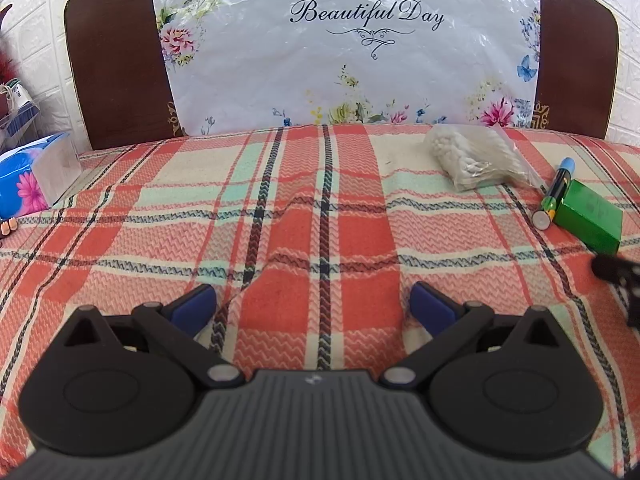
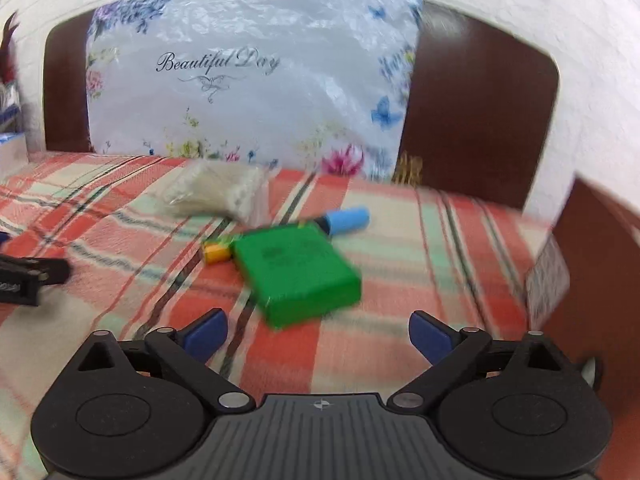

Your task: Organize objects

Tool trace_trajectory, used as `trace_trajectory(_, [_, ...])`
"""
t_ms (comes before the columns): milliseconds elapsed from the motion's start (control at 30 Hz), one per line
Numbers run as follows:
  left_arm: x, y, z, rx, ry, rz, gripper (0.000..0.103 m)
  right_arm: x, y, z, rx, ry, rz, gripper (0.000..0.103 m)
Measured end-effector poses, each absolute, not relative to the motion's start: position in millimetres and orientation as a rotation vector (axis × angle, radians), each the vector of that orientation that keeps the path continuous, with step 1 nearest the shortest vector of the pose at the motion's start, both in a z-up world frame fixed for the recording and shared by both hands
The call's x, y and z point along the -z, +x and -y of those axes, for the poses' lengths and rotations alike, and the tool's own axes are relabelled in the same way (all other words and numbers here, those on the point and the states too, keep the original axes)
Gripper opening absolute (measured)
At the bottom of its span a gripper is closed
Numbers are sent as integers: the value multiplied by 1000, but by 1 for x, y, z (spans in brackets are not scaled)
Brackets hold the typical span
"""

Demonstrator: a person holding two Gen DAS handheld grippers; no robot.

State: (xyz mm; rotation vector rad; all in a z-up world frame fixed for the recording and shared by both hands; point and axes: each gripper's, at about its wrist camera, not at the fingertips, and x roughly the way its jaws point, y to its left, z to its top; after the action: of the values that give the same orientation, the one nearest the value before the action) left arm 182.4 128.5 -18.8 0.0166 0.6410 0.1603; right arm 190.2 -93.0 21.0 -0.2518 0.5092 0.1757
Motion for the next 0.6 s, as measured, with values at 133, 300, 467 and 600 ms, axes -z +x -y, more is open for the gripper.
trace_trajectory(133, [19, 182, -129, -160, 17, -641, 103, -20, 218, 98, -267, -202, -553, 93])
trace_trajectory(300, [20, 183, -129, -158, 11, -644, 103, -19, 207, 99, -358, -188, -555, 61])
trace_trajectory(467, [20, 183, -130, -158, 13, -644, 103, -21, 173, 105, -384, -161, -565, 61])
trace_trajectory(600, [19, 183, -129, -166, 21, -645, 103, -21, 130, 114, -389, -157, -573, 61])
